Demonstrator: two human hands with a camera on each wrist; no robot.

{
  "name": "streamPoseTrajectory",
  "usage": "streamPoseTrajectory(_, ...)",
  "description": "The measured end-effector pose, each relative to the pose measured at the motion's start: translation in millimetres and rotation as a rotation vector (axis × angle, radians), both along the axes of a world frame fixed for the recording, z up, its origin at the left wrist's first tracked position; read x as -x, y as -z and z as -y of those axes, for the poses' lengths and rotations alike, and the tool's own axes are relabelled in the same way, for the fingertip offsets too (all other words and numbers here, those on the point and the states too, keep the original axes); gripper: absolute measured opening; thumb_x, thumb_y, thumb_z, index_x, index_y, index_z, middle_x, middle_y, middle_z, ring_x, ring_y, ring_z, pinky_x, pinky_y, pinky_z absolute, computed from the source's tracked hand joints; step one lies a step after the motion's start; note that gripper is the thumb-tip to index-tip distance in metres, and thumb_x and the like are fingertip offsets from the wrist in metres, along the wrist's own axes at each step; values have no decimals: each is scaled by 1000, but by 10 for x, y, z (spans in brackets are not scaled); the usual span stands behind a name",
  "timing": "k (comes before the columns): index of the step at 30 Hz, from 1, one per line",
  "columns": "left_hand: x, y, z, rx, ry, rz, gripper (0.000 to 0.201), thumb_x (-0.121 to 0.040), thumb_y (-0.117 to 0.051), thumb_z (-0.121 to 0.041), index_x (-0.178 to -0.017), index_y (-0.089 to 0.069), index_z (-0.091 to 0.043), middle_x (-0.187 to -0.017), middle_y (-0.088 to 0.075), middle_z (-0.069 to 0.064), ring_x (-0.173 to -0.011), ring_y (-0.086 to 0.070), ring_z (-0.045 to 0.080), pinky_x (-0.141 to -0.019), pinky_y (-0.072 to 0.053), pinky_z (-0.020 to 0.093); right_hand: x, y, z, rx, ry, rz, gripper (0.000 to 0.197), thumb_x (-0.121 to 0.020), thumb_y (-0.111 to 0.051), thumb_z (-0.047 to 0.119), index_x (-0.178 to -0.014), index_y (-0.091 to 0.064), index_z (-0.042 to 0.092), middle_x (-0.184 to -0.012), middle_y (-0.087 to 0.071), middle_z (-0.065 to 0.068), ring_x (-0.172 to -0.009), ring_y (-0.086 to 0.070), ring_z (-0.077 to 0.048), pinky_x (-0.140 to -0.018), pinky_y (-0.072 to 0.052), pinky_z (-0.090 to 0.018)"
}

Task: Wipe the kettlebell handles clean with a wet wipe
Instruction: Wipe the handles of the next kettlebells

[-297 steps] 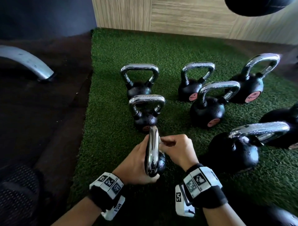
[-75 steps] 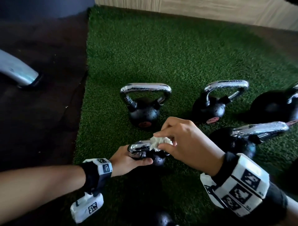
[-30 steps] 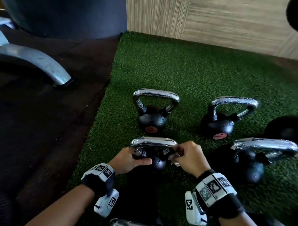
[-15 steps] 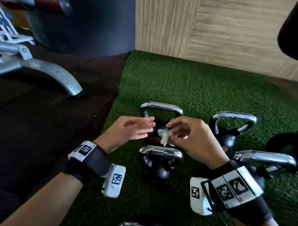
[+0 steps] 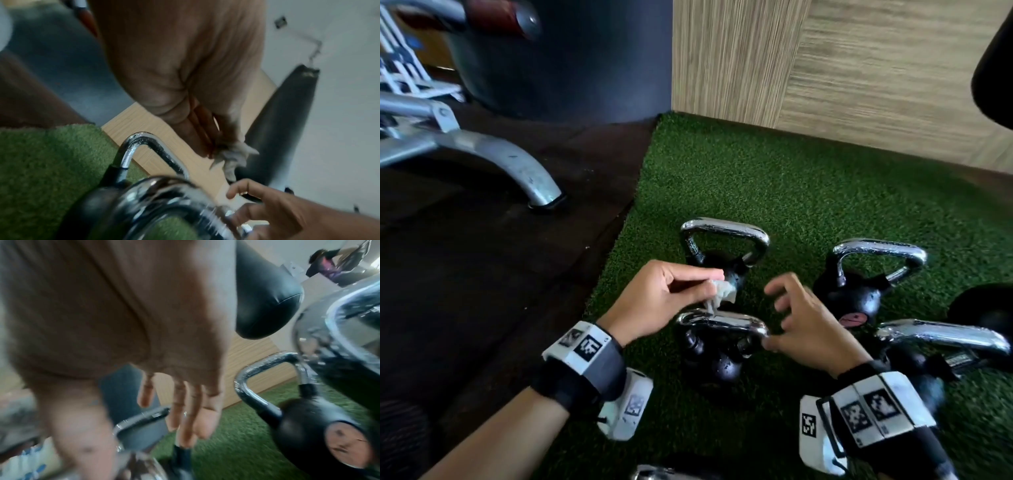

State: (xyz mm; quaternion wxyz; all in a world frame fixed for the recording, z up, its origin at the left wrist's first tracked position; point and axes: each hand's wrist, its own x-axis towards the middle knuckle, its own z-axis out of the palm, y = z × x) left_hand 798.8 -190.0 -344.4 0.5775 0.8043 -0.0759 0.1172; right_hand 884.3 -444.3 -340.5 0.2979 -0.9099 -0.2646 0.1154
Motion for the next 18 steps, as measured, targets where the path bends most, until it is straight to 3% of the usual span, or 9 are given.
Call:
streamPoseTrajectory(3, 7, 160, 125, -117, -46, 71, 30, -87, -79, -37, -115, -78, -25, -115, -74, -20, -112, -68, -2, -103, -51, 21, -29, 468, 60, 134, 105, -181, 62, -57, -90, 19, -105, -54, 38, -102, -63, 7, -90, -60, -10, -75, -48, -22)
streamPoseTrajectory(4, -1, 215, 184, -160, -39, 97, 30, -86, -81, -35, -114, -79, -24, -115, -74, -19, -111, -69, -3, -102, -52, 21, 4, 622, 39, 97, 114, -274, 65, -54, -93, 25, -108, -58, 34, -104, -66, 8, -98, -63, -12, -85, -50, -24)
streamPoseTrajectory(6, -7, 303, 290, -241, -29, 179, 29, -86, -81, -32, -112, -79, -22, -115, -76, -16, -108, -70, -4, -99, -55, 22, 92, 860, -36, -92, 160, -442, 79, -45, -97, 36, -117, -66, 25, -110, -74, 5, -107, -68, -16, -100, -52, -38)
streamPoseTrajectory(8, 2, 342, 307, -275, -44, 260, 24, -88, -80, -32, -109, -81, -23, -114, -76, -18, -106, -69, -6, -95, -56, 20, 160, 1022, -105, -259, 258, -457, 78, -38, -95, 45, -109, -73, 23, -101, -78, 3, -100, -73, -17, -97, -56, -46)
streamPoseTrajectory(11, 51, 354, 199, -287, -110, 298, 22, -89, -79, -31, -110, -80, -23, -112, -75, -23, -105, -69, -7, -92, -56, 18, 209, 1129, -165, -308, 336, -364, 64, -40, -88, 60, -96, -74, 33, -89, -78, 15, -87, -72, -3, -89, -59, -40)
streamPoseTrajectory(16, 189, 397, 219, -552, -59, 412, 31, -92, -76, -23, -123, -75, -18, -126, -72, -10, -118, -64, -2, -100, -54, 22, 193, 1222, -159, -337, 344, -357, 62, -44, -88, 59, -98, -76, 30, -89, -78, 12, -88, -73, -8, -89, -59, -42)
streamPoseTrajectory(18, 236, 429, 154, -501, -90, 406, 34, -90, -78, -19, -123, -74, -16, -127, -71, -8, -118, -65, -1, -99, -55, 22, 196, 1232, -148, -342, 327, -354, 60, -47, -88, 57, -99, -76, 31, -90, -78, 13, -89, -73, -6, -90, -59, -41)
